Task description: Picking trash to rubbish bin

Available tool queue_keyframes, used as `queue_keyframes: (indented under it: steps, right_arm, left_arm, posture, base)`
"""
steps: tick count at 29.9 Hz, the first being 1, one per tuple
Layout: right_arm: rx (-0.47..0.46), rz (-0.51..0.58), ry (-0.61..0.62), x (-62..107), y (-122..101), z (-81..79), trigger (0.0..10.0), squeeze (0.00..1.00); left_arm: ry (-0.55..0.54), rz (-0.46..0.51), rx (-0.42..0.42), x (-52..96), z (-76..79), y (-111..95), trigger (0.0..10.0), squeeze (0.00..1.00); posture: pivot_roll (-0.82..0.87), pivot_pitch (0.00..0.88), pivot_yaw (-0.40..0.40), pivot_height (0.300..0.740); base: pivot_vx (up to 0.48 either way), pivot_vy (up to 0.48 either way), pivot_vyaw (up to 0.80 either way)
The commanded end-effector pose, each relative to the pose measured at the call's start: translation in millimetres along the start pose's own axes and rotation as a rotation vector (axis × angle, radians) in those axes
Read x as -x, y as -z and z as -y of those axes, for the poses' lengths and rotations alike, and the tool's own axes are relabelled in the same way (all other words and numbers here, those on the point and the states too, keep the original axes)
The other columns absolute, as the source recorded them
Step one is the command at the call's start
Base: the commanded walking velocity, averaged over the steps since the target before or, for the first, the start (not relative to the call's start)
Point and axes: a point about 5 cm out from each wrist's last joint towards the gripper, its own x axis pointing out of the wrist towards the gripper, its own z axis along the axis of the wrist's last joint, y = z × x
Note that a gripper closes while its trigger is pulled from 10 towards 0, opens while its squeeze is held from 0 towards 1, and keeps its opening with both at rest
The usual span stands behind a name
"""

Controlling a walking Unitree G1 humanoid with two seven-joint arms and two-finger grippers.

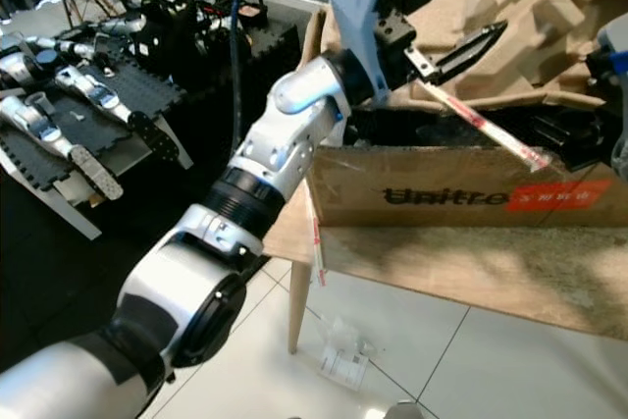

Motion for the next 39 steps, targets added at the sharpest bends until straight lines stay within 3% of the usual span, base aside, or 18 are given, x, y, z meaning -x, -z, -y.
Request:
queue_keyframes:
  steps: [1,12,14,23,28,29,30,31,36,37,39]
  right_arm:
    - [-0.033,-0.108,-0.134,-7.5,21,-19.4,10.0,0.00]
    - [-0.004,-0.109,-0.172,-1.1,20,-24.0,10.0,0.00]
    - [0.015,-0.107,-0.182,3.2,18,-24.4,10.0,0.00]
    - [0.110,-0.073,-0.162,13.5,7,-18.7,10.0,0.00]
    - [0.108,-0.047,-0.130,19.1,1,-11.4,10.0,0.00]
    - [0.094,-0.036,-0.125,21.2,-1,-8.7,10.0,0.58]
    - [0.094,-0.036,-0.125,21.2,-1,-8.7,10.0,0.58]
    - [0.081,-0.020,-0.133,23.7,-4,-7.9,10.0,1.00]
    - [0.064,0.047,-0.161,30.1,-14,-8.8,10.0,1.00]
    - [0.066,0.071,-0.174,33.2,-17,-9.1,10.0,0.95]
    - [0.052,0.142,-0.213,41.2,-27,-9.7,10.0,0.02]
  left_arm:
    - [-0.005,-0.054,-0.046,-4.0,8.9,10,10.0,0.00]
    - [-0.051,-0.199,-0.186,-1.0,14.2,33,10.0,0.00]
    - [-0.057,-0.249,-0.251,1.3,16.3,42,10.0,0.00]
    - [-0.041,-0.281,-0.314,2.3,18.4,48,10.0,0.00]
    - [-0.029,-0.283,-0.337,2.2,19.6,49,10.0,0.00]
    - [-0.028,-0.282,-0.341,1.9,19.8,48,10.0,0.00]
    - [-0.028,-0.282,-0.341,1.9,19.8,48,10.0,0.00]
    - [-0.028,-0.280,-0.344,1.7,20.1,48,10.0,0.00]
    - [-0.020,-0.276,-0.350,0.9,21.7,48,10.0,0.00]
    - [-0.017,-0.274,-0.353,0.6,22.1,48,10.0,0.00]
    - [-0.014,-0.270,-0.356,-0.2,23.0,48,10.0,0.00]
  posture:
    - [-0.23,0.145,0.146,0.740]
    - [-0.23,0.149,0.152,0.740]
    - [-0.23,0.149,0.152,0.740]
    - [-0.23,0.149,0.152,0.740]
    - [-0.24,0.152,0.155,0.740]
    - [-0.24,0.152,0.155,0.740]
    - [-0.24,0.152,0.155,0.740]
    - [-0.24,0.151,0.155,0.740]
    - [-0.24,0.147,0.158,0.740]
    - [-0.24,0.147,0.158,0.740]
    - [-0.24,0.145,0.158,0.740]
  base:
    - [0.000,0.000,0.00]
    - [0.000,0.000,0.00]
    - [0.000,0.000,0.00]
    - [0.000,0.000,0.00]
    - [0.000,0.000,0.00]
    - [0.000,0.000,0.00]
    - [0.000,0.000,0.00]
    - [0.000,0.000,0.00]
    - [0.000,0.000,0.00]
    - [0.000,0.000,0.00]
    - [0.000,0.000,0.00]
